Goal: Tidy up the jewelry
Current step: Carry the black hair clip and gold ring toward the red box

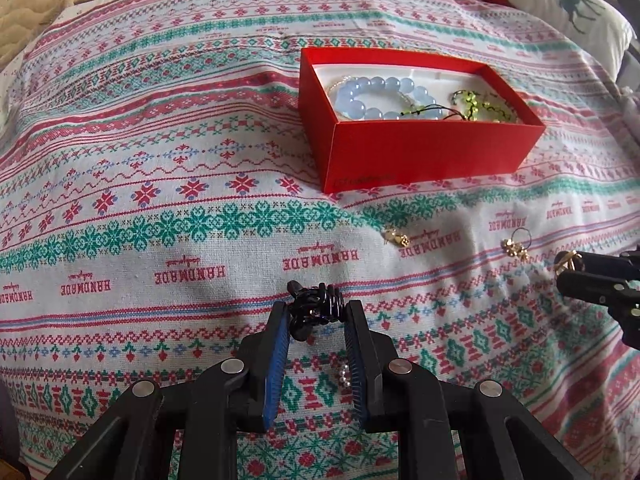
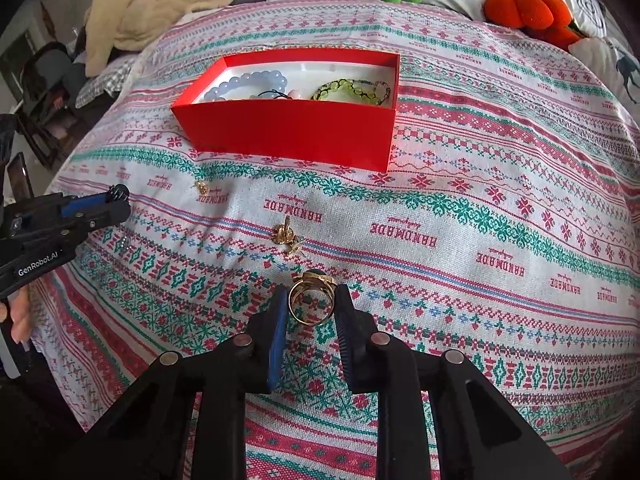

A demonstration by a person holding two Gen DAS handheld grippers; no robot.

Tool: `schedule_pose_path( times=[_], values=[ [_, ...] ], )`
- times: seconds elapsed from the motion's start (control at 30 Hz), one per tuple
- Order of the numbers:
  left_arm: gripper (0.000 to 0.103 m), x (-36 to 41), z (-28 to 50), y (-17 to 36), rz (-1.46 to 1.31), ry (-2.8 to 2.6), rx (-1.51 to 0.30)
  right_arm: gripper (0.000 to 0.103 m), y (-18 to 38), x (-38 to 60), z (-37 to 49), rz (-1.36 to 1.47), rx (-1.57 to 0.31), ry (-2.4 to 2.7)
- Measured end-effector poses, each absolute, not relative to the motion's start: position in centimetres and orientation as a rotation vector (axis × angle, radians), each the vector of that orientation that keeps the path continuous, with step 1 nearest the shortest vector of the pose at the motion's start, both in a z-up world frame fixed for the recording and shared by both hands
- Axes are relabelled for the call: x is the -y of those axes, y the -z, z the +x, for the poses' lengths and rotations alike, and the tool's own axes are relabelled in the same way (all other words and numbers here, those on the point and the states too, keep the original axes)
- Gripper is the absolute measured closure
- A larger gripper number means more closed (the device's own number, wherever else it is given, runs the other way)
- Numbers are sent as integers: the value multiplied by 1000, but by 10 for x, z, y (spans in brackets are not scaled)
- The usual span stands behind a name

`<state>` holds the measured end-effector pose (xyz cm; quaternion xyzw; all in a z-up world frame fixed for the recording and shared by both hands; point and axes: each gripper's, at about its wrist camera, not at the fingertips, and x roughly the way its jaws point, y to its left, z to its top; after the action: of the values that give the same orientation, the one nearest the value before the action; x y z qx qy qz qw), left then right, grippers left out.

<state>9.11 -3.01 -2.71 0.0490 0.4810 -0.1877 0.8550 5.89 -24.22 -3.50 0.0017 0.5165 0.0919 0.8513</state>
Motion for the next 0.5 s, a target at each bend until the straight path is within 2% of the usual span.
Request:
schedule_pose_path(
  times=[0.5],
  values=[
    [81,54,106,-9,27,391,-979,78,-4,247,74,117,-1093,-173]
  ],
)
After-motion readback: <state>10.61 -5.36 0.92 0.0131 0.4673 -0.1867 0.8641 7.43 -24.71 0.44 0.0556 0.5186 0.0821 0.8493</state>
